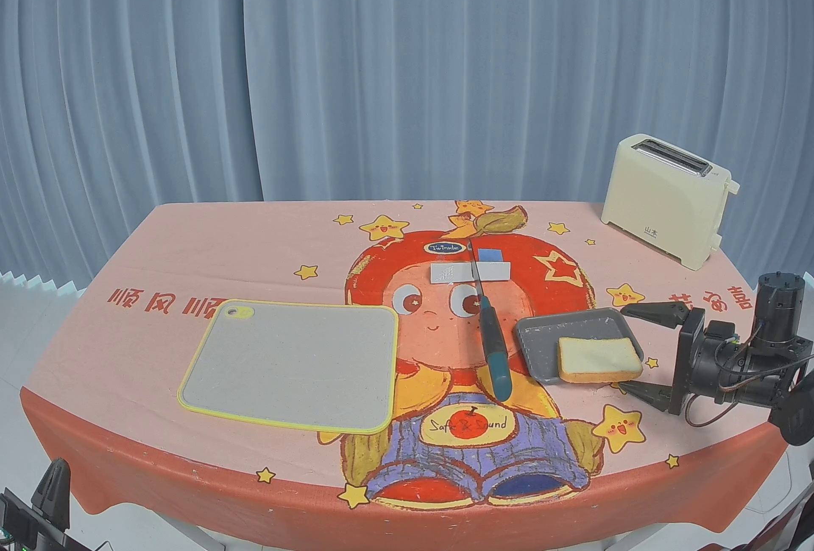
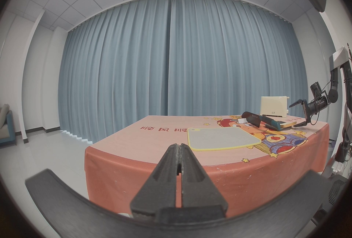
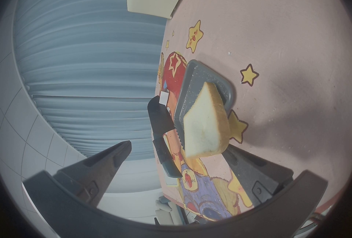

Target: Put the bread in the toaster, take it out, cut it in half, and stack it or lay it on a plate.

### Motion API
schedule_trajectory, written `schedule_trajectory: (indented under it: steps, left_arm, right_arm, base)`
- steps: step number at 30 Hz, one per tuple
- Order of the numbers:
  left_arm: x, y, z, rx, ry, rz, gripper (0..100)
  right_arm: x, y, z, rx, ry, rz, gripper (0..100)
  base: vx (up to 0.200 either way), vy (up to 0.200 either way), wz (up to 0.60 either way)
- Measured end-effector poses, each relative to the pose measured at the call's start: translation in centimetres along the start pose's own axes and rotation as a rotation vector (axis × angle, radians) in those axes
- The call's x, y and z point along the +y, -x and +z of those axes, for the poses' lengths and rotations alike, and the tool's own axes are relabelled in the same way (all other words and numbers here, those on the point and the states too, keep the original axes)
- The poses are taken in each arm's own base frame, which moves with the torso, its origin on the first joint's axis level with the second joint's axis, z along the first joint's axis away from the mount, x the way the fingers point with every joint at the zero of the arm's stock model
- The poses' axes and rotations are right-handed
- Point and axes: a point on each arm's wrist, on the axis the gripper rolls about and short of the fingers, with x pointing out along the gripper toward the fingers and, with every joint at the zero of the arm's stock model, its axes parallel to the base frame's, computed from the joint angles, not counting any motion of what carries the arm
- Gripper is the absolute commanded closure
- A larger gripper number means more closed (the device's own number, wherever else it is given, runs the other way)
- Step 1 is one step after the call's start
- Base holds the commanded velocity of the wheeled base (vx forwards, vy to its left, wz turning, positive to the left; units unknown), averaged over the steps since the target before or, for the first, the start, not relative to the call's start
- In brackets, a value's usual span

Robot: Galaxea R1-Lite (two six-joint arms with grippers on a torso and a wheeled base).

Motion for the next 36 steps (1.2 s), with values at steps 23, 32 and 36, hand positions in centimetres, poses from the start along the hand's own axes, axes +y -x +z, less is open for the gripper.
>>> schedule_trajectory:
  steps: [23, 32, 36]
  left_arm:
    - [0.0, 0.0, 0.0, 0.000, 0.000, -0.001, 100]
    - [0.0, 0.0, 0.0, 0.000, 0.000, 0.000, 100]
    - [0.0, 0.0, 0.0, 0.000, 0.000, 0.000, 100]
  right_arm:
    - [-0.7, -0.8, 0.8, -0.014, -0.024, -0.028, 100]
    - [-1.3, -1.1, 1.5, -0.023, -0.049, -0.053, 100]
    - [-1.4, -1.1, 1.5, -0.020, -0.050, -0.058, 100]
  base:
    - [0.000, 0.000, 0.00]
    - [0.000, 0.000, 0.00]
    - [0.000, 0.000, 0.00]
